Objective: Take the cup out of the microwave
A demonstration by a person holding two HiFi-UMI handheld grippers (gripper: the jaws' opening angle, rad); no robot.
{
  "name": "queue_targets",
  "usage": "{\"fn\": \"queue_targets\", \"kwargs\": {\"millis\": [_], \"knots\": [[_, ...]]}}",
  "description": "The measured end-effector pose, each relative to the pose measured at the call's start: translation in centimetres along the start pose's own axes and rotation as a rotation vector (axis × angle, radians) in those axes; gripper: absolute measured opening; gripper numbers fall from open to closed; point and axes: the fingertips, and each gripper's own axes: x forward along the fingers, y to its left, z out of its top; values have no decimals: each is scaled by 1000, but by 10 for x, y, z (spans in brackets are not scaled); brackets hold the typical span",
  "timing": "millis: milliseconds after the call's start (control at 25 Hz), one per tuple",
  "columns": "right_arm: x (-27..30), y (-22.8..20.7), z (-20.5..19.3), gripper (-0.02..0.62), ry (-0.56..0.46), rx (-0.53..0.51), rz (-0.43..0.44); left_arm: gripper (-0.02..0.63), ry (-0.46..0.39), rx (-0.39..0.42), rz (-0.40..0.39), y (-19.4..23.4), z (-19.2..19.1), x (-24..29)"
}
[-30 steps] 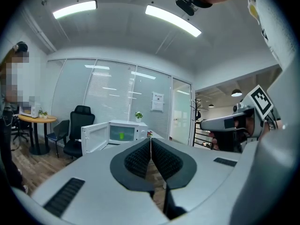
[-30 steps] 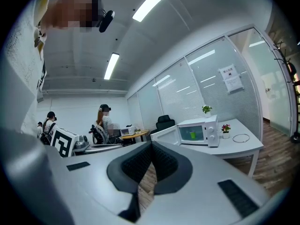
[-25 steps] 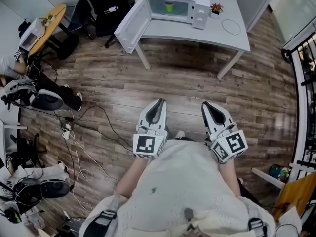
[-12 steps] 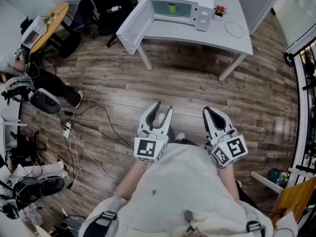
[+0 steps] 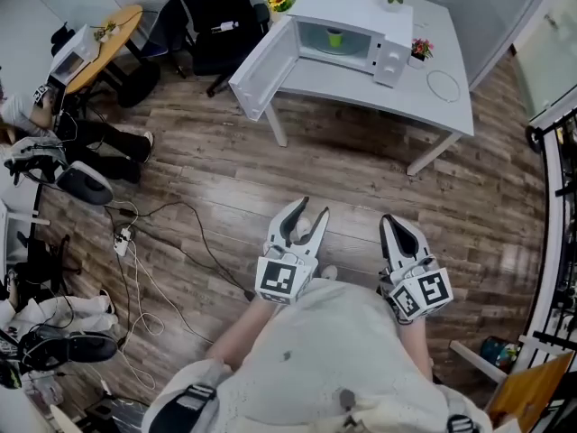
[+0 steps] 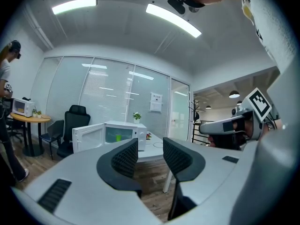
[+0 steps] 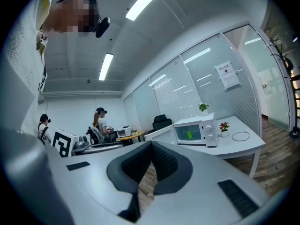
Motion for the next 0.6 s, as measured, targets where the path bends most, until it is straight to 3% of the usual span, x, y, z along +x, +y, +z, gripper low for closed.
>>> {"fn": "queue_targets", "kwargs": {"millis": [600], "knots": [[95, -57, 23, 8, 27, 8, -22, 176, -2, -8, -31, 61, 16, 102]]}}
